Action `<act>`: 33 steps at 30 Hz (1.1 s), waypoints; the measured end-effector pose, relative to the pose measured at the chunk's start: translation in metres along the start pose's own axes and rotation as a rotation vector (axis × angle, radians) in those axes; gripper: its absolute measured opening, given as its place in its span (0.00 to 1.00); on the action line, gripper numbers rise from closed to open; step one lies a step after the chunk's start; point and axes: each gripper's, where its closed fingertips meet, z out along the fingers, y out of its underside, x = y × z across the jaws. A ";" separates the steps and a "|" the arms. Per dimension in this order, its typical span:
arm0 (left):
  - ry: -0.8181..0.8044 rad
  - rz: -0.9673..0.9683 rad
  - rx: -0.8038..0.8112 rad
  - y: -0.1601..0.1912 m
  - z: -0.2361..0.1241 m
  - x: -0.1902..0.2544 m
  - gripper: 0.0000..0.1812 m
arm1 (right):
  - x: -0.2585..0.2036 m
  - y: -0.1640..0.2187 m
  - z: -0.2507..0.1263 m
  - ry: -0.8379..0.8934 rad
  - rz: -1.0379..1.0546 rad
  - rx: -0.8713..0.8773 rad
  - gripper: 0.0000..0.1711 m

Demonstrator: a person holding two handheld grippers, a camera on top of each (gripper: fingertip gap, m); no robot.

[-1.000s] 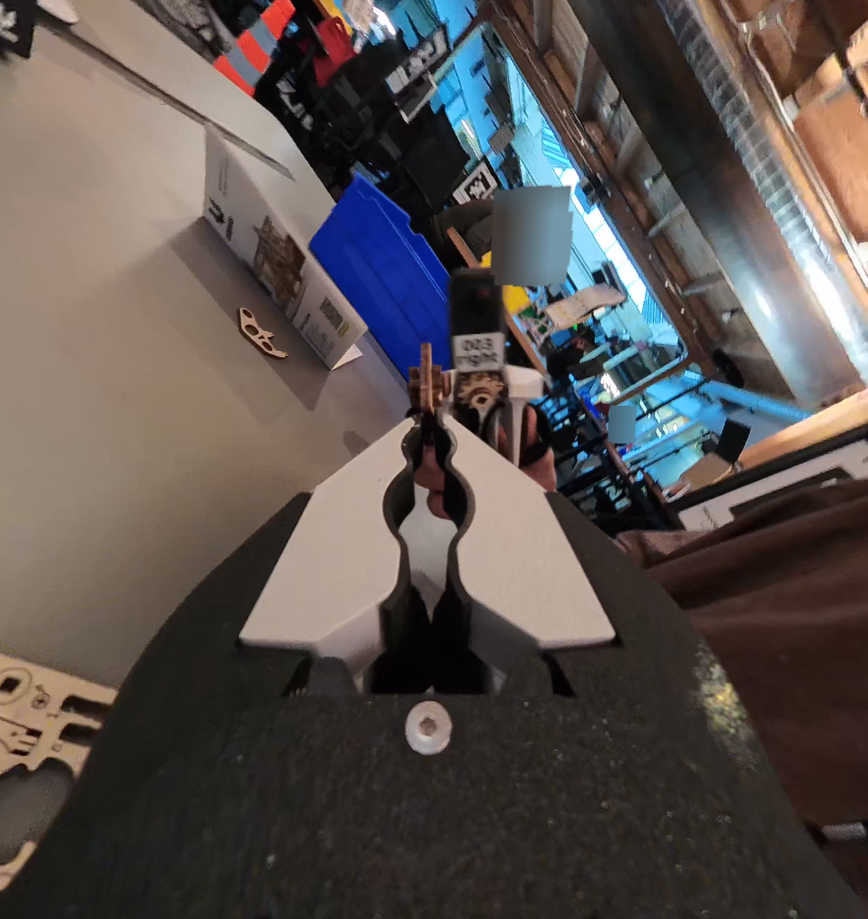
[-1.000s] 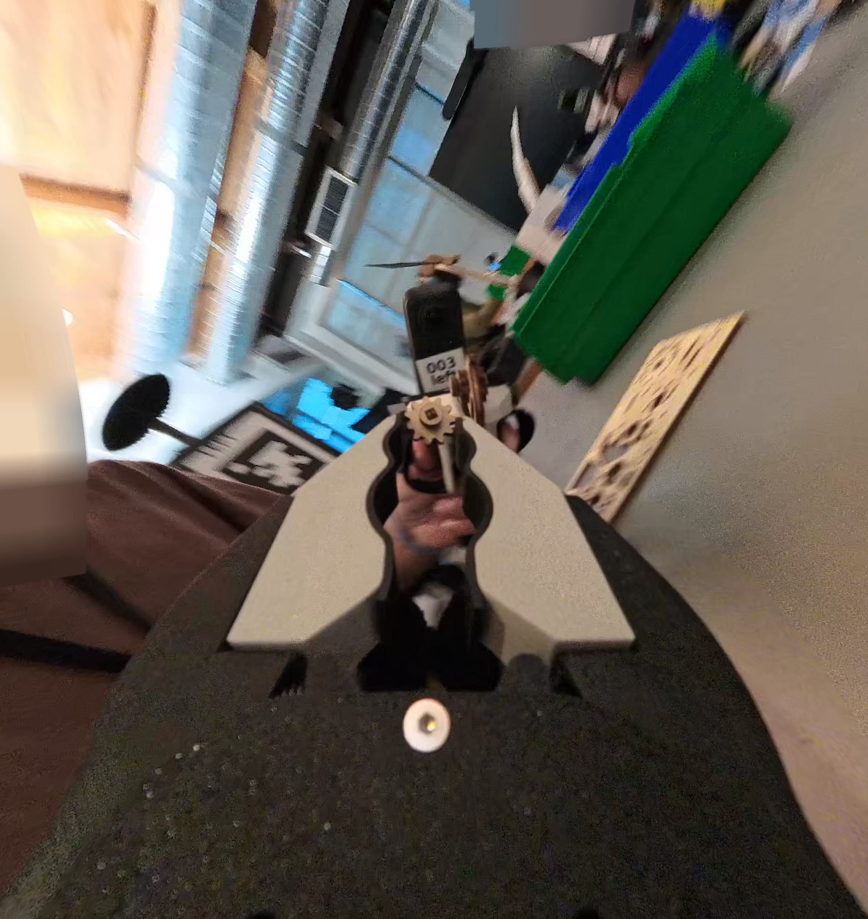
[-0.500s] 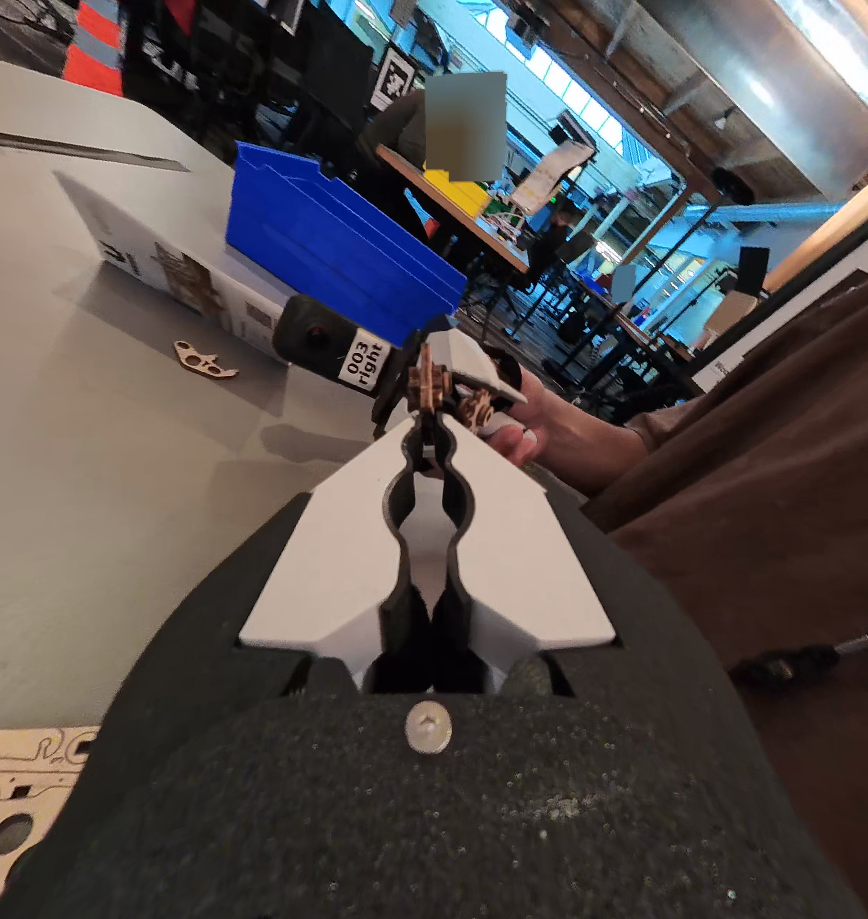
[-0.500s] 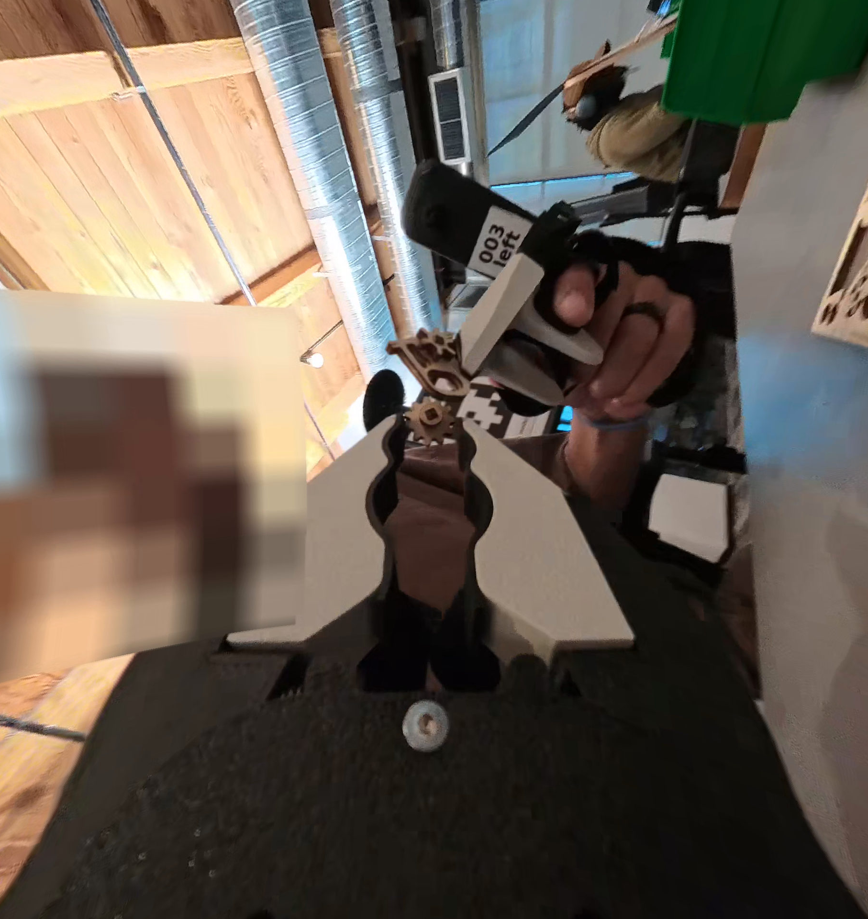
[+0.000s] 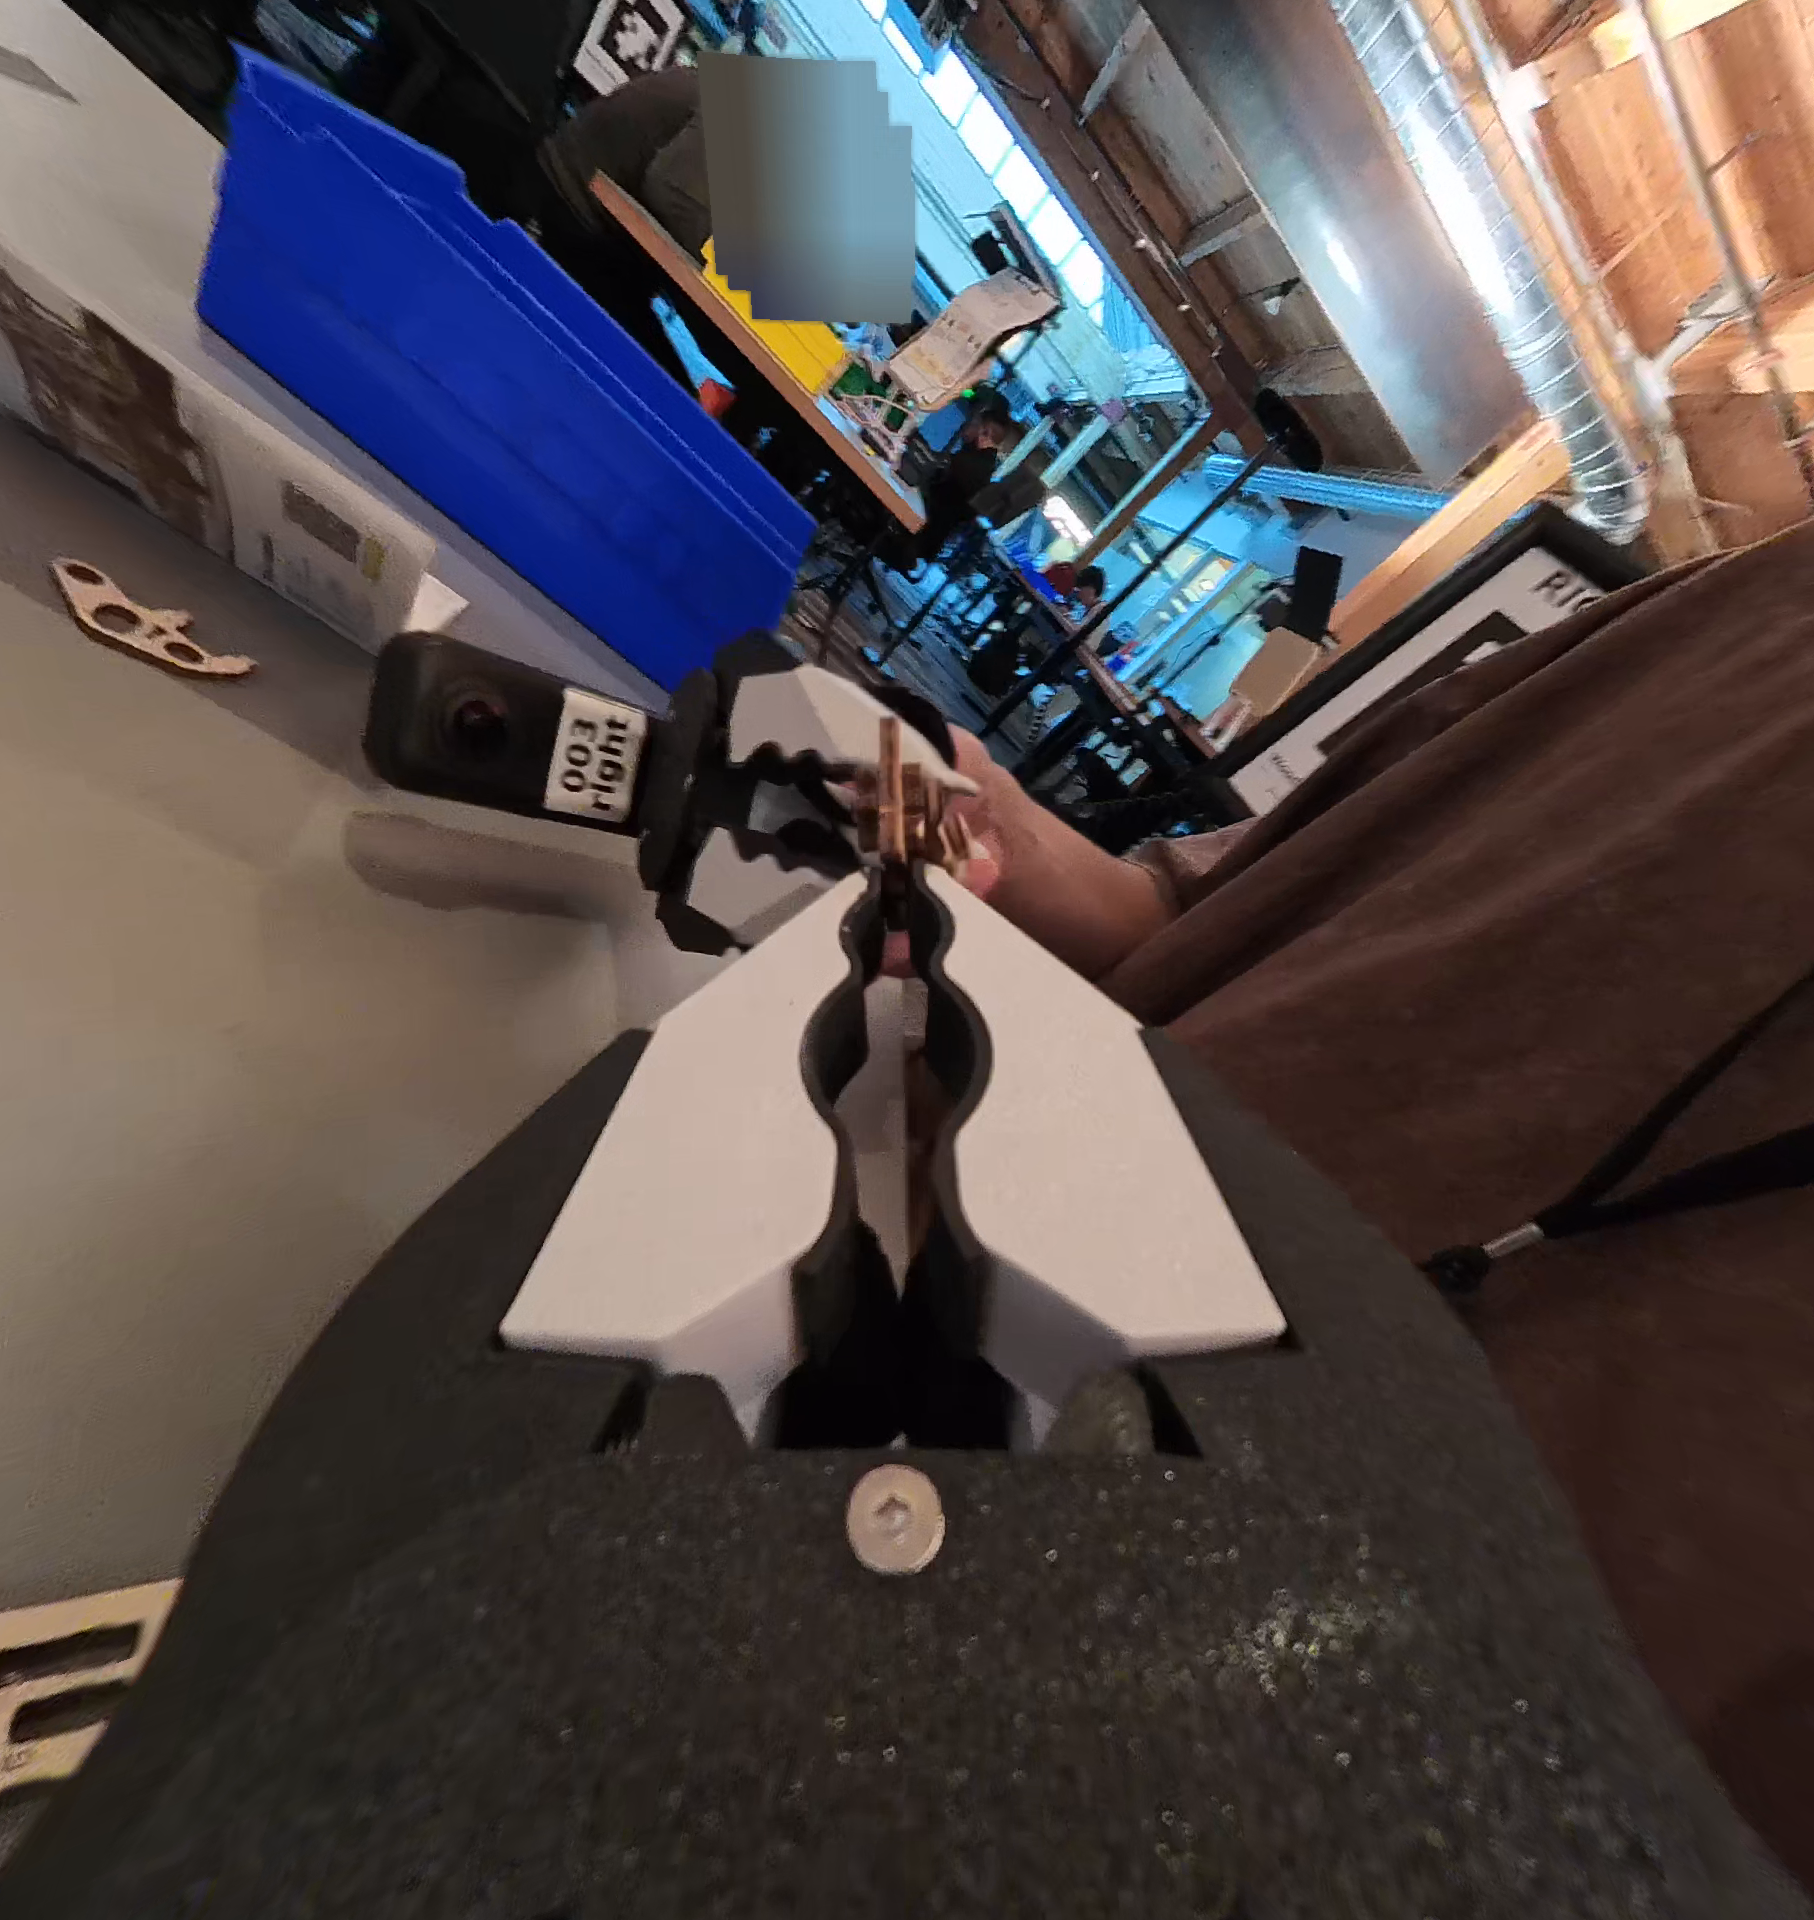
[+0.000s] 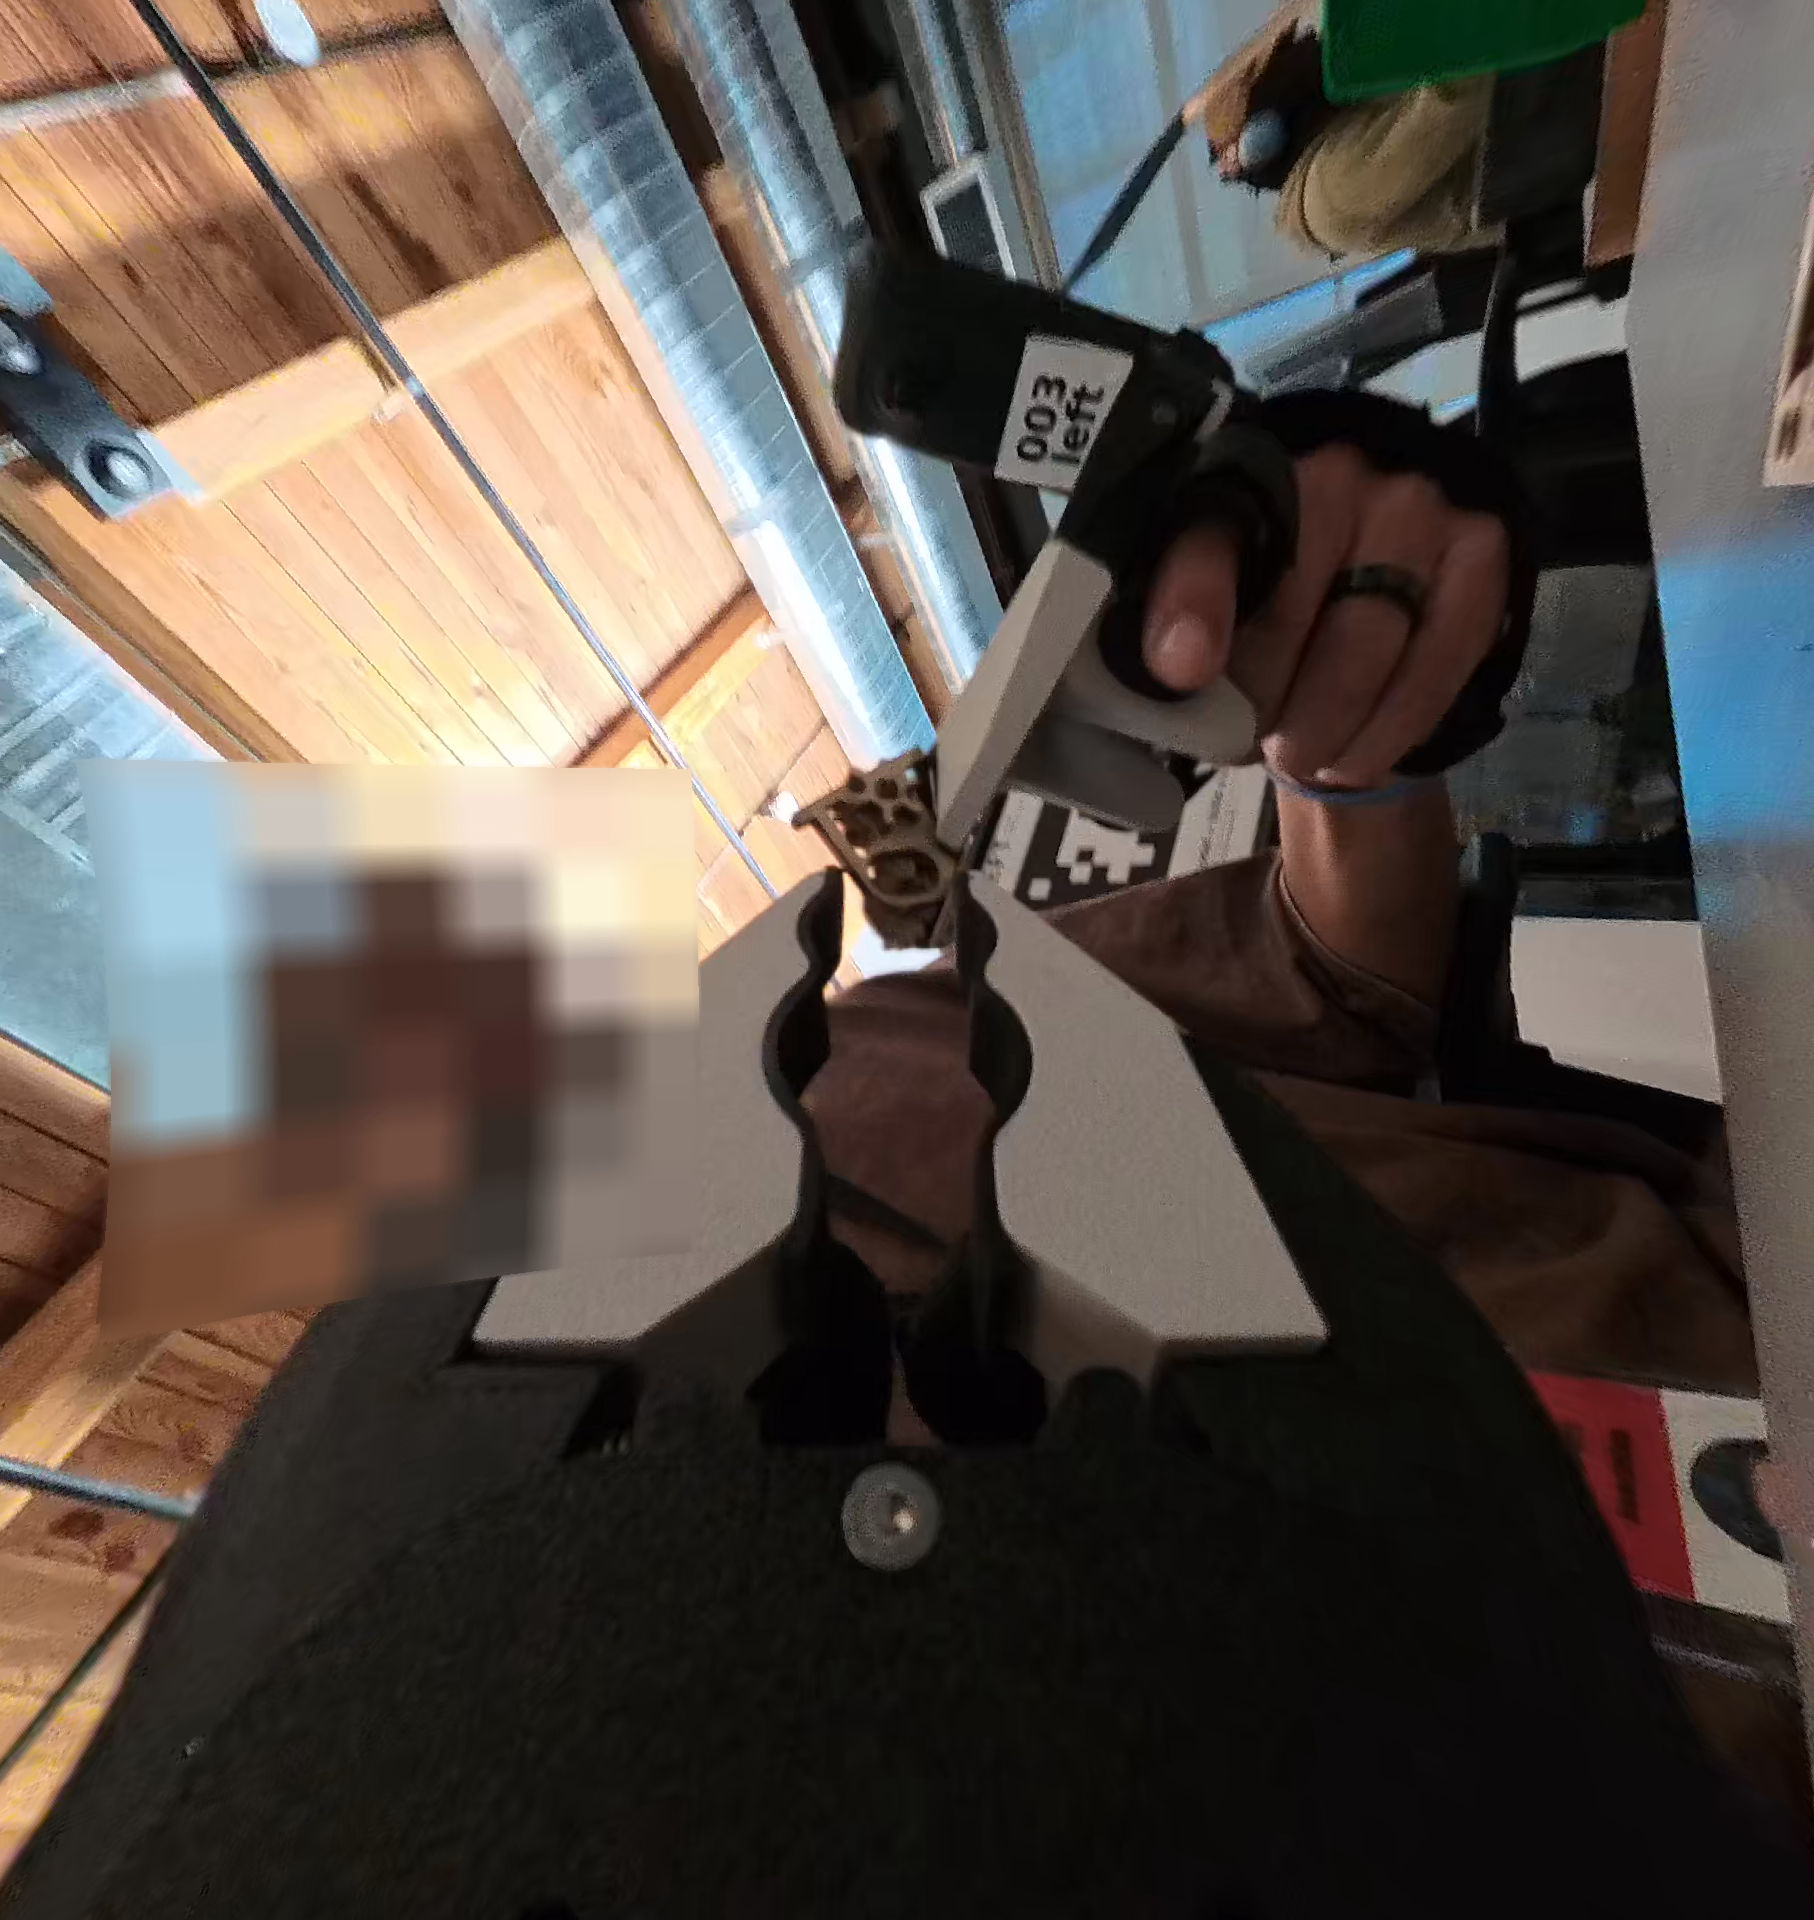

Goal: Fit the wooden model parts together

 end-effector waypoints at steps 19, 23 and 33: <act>-0.484 -0.175 0.088 0.014 -0.052 -0.065 0.01 | 0.002 -0.007 -0.078 1.038 -1.309 0.045 0.16; -0.447 -0.211 0.082 0.023 -0.034 -0.058 0.01 | 0.038 -0.013 -0.126 1.425 -1.527 -0.035 0.21; -0.443 -0.180 -0.010 0.037 -0.013 -0.058 0.01 | 0.063 -0.037 -0.134 1.610 -1.456 -0.193 0.25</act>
